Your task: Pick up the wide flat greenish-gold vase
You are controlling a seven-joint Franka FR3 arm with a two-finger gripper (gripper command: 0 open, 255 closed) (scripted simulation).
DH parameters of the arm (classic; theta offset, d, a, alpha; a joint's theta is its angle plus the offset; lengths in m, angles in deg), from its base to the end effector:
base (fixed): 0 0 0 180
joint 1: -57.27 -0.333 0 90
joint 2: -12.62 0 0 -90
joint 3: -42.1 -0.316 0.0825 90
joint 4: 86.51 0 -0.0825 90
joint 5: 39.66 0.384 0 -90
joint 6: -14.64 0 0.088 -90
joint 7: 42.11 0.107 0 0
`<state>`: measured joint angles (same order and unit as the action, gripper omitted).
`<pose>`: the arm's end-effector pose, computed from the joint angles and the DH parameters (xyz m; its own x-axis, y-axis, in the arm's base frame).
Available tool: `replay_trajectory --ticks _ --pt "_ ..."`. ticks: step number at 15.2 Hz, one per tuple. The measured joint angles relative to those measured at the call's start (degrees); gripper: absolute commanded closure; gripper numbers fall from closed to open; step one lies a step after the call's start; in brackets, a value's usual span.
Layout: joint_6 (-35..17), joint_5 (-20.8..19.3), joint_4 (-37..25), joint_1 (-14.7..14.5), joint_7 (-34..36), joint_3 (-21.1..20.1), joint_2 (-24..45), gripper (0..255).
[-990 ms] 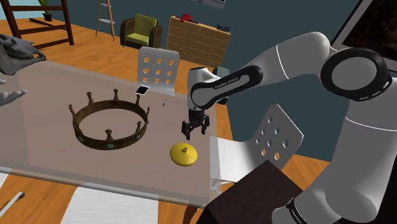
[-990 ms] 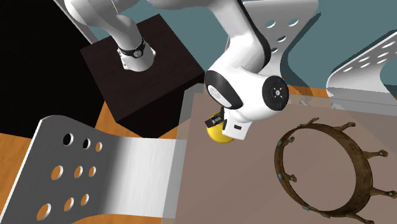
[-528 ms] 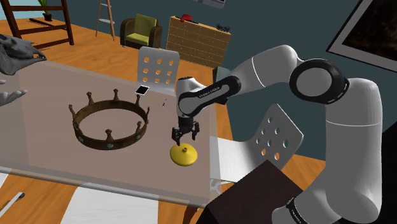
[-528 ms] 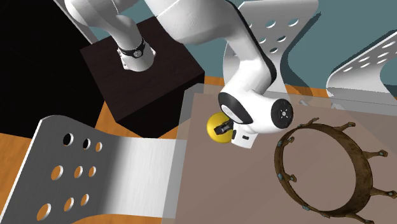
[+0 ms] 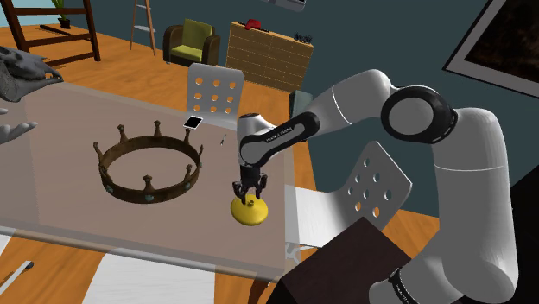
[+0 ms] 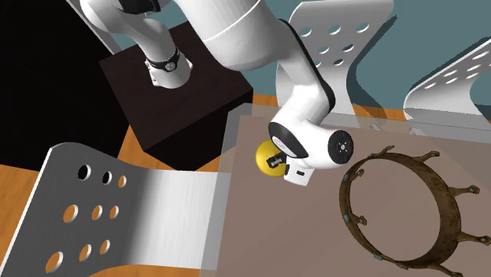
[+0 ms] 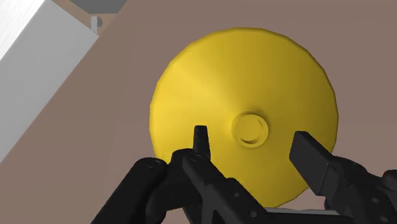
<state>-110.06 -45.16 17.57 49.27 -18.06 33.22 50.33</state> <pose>0.5903 0.1721 0.1578 0.9582 -0.0857 -0.2729 -0.0650 -0.9943 0.0840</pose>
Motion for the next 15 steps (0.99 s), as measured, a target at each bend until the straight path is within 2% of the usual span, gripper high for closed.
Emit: replay_trajectory --ticks 9,15 --pt "-0.1 0.0 -0.2 0.0 0.0 0.0 0.1 255" --pt "2.4 0.5 0.5 0.2 -0.1 -0.4 -2.9 255"
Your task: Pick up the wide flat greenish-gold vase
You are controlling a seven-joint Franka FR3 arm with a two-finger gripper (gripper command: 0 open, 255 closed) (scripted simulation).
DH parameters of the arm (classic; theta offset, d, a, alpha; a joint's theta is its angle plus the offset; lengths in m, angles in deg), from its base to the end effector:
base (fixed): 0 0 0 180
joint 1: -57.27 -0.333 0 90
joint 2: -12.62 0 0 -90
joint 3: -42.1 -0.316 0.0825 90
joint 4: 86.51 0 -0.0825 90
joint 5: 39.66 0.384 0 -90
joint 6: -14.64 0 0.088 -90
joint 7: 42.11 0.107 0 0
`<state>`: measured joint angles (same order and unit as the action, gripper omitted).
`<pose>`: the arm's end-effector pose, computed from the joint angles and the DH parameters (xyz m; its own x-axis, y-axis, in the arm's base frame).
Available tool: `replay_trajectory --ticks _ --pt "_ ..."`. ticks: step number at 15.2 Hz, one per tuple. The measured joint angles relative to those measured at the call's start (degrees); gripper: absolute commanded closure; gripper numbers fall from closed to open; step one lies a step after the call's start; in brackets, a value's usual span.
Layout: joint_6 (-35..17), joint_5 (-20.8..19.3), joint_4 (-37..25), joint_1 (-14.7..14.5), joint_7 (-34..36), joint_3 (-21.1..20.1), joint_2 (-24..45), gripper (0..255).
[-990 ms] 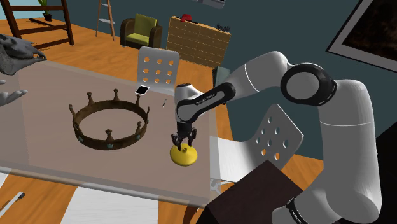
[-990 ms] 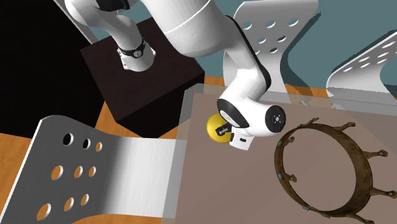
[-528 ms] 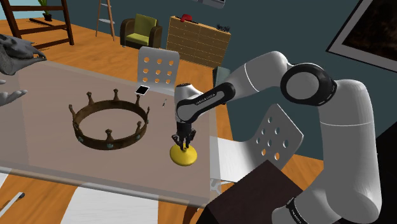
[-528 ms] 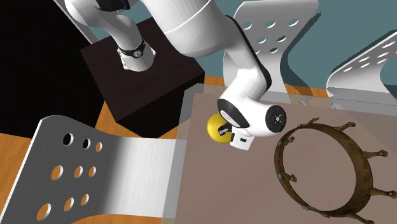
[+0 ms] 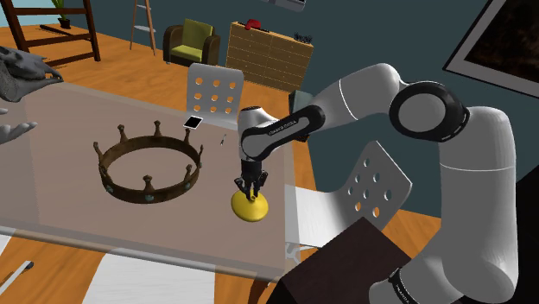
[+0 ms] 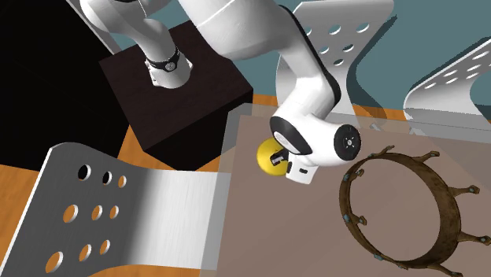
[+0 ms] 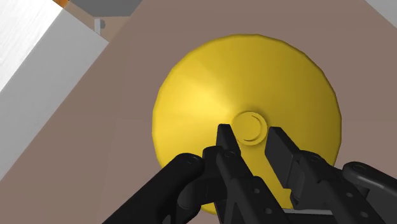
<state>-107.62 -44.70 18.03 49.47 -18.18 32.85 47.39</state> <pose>0.5900 0.1729 0.1842 0.9583 -0.0859 -0.2726 -0.0653 -0.9943 0.0839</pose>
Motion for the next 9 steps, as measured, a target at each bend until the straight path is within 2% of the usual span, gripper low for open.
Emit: replay_trajectory --ticks 9 --pt "4.7 0.8 -0.1 0.5 -0.5 -0.5 -4.7 255"
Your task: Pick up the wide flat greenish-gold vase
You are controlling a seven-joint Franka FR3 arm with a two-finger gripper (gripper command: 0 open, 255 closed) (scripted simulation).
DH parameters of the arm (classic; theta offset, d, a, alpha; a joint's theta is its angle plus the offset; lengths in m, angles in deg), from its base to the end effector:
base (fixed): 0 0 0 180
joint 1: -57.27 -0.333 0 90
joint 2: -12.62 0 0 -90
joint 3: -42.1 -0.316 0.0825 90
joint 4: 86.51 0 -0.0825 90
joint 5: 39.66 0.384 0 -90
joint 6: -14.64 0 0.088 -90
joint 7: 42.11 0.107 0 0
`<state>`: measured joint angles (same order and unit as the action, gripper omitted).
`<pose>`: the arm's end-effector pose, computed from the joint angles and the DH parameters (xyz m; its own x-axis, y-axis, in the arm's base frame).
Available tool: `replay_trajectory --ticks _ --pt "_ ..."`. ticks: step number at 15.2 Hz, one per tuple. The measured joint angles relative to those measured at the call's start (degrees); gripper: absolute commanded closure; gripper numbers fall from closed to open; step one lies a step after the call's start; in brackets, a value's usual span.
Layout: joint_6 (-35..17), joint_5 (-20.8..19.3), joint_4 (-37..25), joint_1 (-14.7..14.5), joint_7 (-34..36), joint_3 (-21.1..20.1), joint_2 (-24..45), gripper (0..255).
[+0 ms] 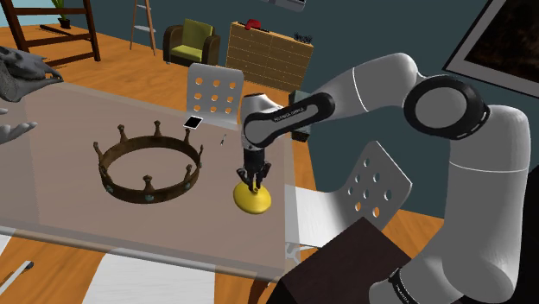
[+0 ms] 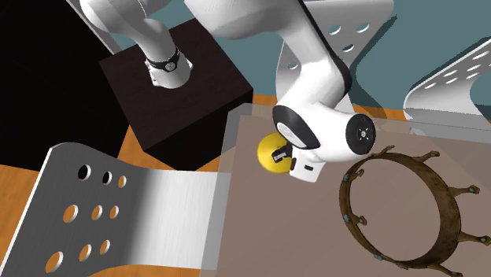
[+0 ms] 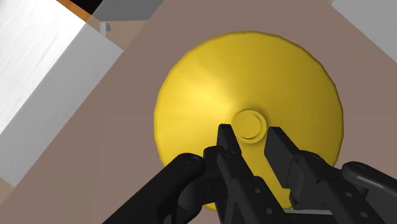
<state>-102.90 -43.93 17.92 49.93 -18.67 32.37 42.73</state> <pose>0.5906 0.1718 0.2304 0.9583 -0.0859 -0.2724 -0.0653 -0.9943 0.0840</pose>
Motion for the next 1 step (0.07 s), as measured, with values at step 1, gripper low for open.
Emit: replay_trajectory --ticks 1 --pt "0.4 0.1 0.0 0.0 0.0 -0.1 -0.4 255"
